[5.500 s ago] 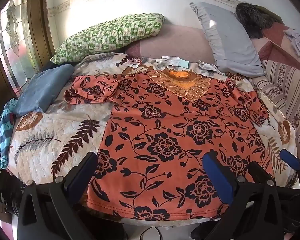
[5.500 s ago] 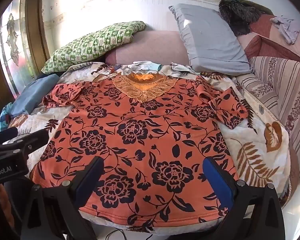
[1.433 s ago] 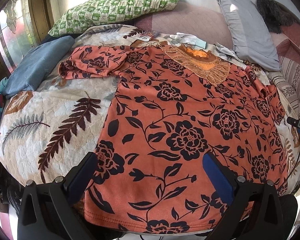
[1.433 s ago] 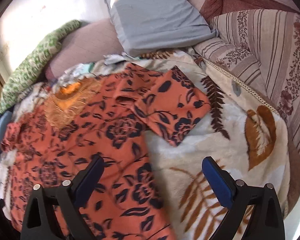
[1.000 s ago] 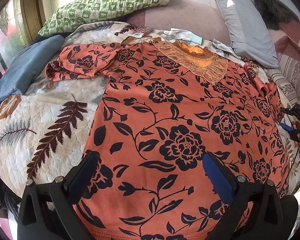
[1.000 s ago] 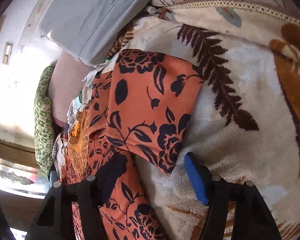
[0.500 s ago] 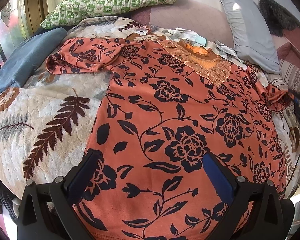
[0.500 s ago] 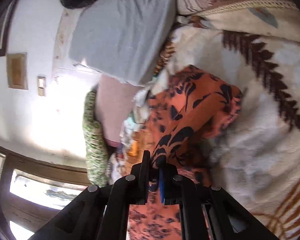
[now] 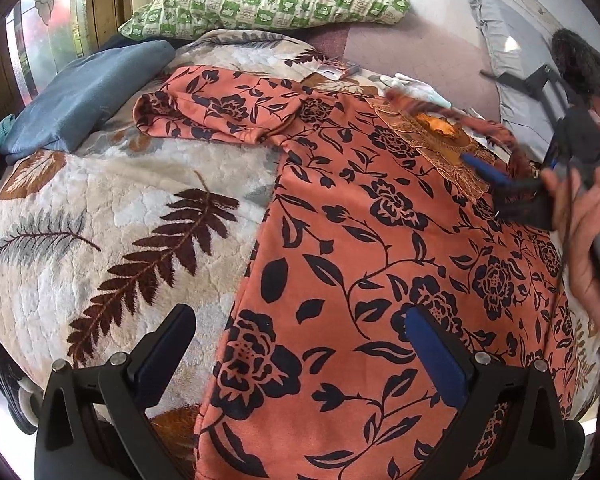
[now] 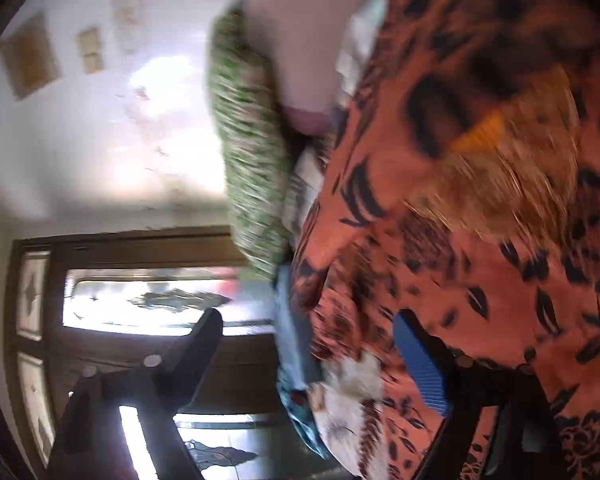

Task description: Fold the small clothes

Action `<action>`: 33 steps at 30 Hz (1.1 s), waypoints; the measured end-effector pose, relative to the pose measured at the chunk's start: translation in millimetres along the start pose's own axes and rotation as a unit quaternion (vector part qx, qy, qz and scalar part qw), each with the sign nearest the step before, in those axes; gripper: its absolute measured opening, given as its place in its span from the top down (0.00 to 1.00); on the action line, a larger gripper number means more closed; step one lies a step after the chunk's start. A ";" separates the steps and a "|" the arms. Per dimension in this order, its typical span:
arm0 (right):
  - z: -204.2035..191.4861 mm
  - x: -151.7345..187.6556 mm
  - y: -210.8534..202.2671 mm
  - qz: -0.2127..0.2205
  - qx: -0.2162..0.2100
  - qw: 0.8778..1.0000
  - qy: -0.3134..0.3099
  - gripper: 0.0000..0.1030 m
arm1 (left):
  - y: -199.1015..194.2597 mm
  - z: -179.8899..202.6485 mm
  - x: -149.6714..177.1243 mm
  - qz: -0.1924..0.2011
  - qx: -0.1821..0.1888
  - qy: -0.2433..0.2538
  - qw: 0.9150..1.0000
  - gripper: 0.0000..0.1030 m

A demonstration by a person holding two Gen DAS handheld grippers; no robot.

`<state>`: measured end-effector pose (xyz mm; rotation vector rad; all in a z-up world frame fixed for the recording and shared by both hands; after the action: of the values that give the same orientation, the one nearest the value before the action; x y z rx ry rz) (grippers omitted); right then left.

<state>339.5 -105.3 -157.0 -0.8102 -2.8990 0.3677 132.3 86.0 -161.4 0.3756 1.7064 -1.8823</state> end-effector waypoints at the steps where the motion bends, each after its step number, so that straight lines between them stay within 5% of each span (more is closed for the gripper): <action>1: 17.0 12.2 8.3 -0.014 0.007 1.000 0.006 0.13 | 0.2 -0.7 -1.3 0.001 -0.003 0.002 1.000 0.00; 6: 45.6 25.1 -38.9 0.012 0.015 1.000 -0.019 0.13 | 11.5 2.4 -13.6 -0.001 0.005 -0.013 1.000 0.00; 12: 68.0 -64.7 -171.0 0.174 0.004 0.984 0.032 0.13 | 39.7 21.6 -41.9 -0.016 0.020 -0.033 0.999 0.00; 19: 104.7 -140.5 -197.7 0.213 -0.005 0.971 0.110 0.19 | 80.5 29.8 -72.5 -0.043 0.018 -0.075 0.996 0.00; 22: 95.8 -155.0 -199.0 0.224 0.016 0.971 0.080 0.30 | 97.5 35.7 -92.3 -0.043 0.032 -0.098 0.994 0.00; 24: 90.1 -162.7 -205.7 0.231 0.036 0.971 0.056 0.62 | 112.7 39.9 -104.8 -0.048 0.034 -0.114 0.992 0.00; 26: 88.0 -169.8 -216.5 0.252 0.051 0.965 0.044 0.65 | 128.5 43.5 -113.8 -0.054 0.035 -0.126 0.990 0.00; 31: 108.3 -170.7 -238.3 0.264 0.043 0.961 0.073 0.62 | 161.5 49.5 -128.8 -0.064 0.023 -0.169 0.983 0.00; 33: 113.9 -160.6 -239.5 0.249 -0.012 0.960 0.127 0.36 | 164.9 52.9 -136.6 -0.054 0.020 -0.171 0.984 0.00</action>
<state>338.2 -410.5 -211.0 -1.4730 -2.4390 0.2438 345.4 59.7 -212.0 -0.0285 1.4836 -1.9303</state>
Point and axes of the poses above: each gripper's, at about its wrist camera, not at the fingertips, and y roughly the way its jaws point, z to its right, x to its underside, the point moved 9 cm from there along y, roughly the way its jaws point, and after that the axes turned 3 degrees about z, right-handed, at the moved point
